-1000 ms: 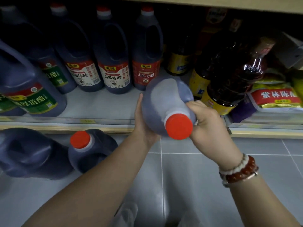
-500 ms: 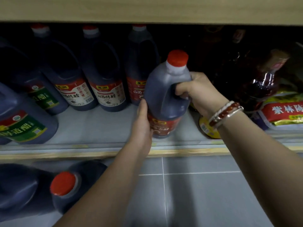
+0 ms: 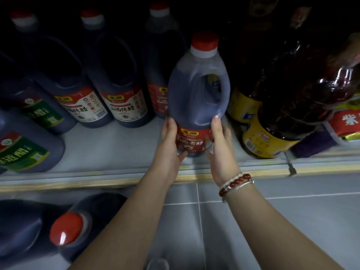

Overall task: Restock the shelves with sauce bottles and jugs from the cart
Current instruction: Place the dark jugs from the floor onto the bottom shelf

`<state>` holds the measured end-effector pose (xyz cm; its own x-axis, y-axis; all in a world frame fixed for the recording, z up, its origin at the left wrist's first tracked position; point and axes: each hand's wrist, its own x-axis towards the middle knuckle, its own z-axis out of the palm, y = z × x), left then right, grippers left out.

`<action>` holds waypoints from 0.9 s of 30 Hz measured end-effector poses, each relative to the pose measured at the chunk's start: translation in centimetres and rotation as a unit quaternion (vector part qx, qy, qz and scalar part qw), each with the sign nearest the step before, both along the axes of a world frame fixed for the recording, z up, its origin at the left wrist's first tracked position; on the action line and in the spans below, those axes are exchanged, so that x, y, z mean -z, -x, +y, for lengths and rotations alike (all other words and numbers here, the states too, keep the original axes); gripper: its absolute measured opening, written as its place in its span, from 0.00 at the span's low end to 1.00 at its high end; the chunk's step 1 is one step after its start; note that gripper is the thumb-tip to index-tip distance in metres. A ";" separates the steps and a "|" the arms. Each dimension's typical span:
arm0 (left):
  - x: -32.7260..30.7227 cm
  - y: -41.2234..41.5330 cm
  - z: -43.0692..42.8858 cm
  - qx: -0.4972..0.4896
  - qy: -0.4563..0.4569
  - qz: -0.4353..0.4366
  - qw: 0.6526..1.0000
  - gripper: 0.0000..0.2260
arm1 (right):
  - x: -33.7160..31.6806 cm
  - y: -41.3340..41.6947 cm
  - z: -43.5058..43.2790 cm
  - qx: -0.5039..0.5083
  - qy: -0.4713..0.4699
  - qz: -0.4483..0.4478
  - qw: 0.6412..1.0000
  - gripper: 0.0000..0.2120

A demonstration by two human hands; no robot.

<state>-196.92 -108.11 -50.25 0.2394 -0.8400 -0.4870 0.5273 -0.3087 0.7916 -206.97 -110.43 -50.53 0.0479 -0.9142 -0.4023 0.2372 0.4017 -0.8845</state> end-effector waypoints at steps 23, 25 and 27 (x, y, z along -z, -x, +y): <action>0.0 2.1 -7.5 0.159 0.003 -0.186 0.970 0.22 | -0.2 0.0 -11.5 0.074 0.017 -0.062 0.995 0.27; 0.2 2.2 -7.8 0.167 0.013 -0.201 0.965 0.26 | -0.3 0.1 -12.2 0.061 0.020 -0.054 0.996 0.27; 0.3 2.2 -8.2 0.173 0.013 -0.208 0.963 0.28 | -0.4 0.2 -12.8 0.052 0.018 -0.053 0.997 0.27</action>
